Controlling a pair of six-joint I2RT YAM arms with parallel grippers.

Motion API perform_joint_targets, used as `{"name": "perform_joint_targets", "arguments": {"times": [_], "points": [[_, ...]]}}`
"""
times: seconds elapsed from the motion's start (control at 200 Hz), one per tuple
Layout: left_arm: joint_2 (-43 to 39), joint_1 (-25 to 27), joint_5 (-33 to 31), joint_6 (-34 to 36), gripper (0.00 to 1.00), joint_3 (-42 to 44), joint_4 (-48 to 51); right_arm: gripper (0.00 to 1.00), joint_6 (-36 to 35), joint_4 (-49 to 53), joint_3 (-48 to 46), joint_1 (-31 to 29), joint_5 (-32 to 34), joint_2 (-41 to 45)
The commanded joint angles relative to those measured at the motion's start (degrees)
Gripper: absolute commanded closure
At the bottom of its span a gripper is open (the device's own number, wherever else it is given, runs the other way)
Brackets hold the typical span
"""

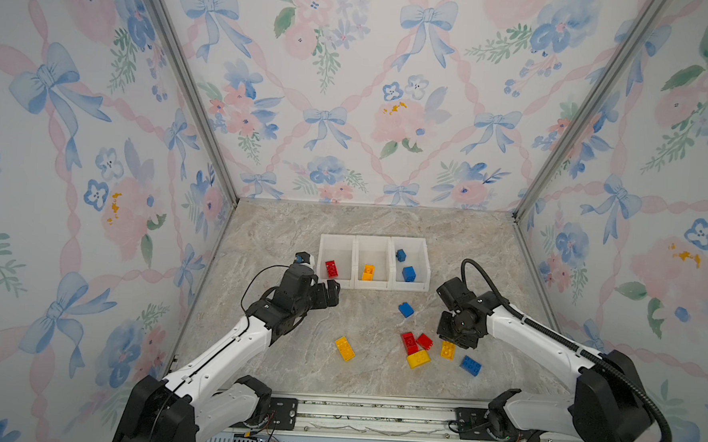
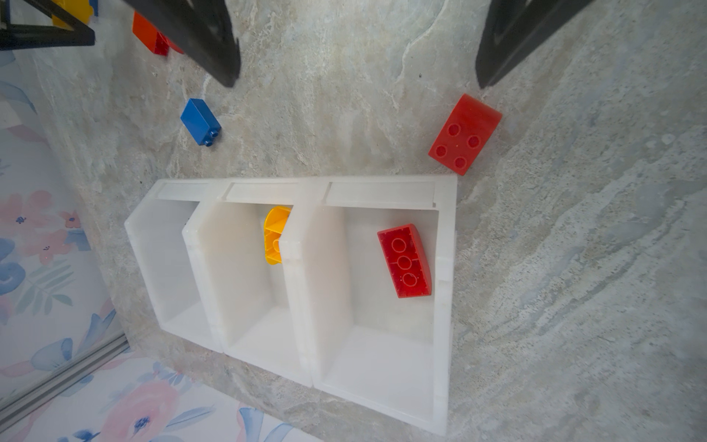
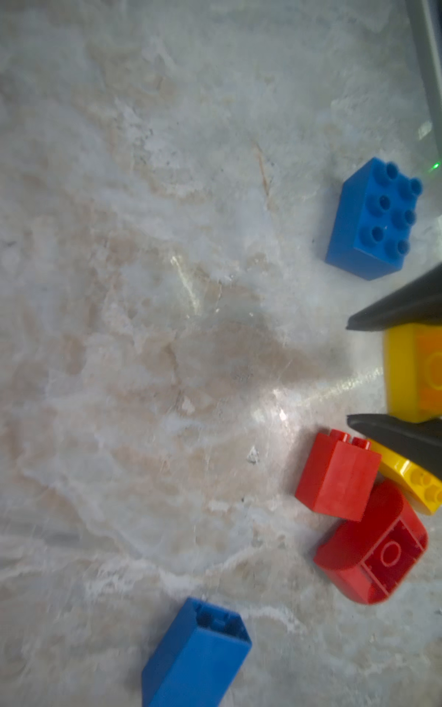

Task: Sort the legos into containers by color
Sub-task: 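Carry the yellow brick into the middle bin and release it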

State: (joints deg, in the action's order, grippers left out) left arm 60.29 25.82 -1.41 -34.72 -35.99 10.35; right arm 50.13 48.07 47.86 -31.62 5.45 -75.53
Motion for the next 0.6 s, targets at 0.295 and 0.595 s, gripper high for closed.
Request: {"name": "perform_joint_targets", "arguments": {"times": [0.295,0.595], "points": [[-1.2,-0.3,0.6,-0.7,0.02,1.6,0.3,0.73,-4.9,2.5,22.2,-6.5,2.1,-9.8],[-2.5,-0.3,0.3,-1.6,0.02,2.7,0.4,0.73,-9.7,-0.6,39.9,-8.5,0.1,-24.3]]}}
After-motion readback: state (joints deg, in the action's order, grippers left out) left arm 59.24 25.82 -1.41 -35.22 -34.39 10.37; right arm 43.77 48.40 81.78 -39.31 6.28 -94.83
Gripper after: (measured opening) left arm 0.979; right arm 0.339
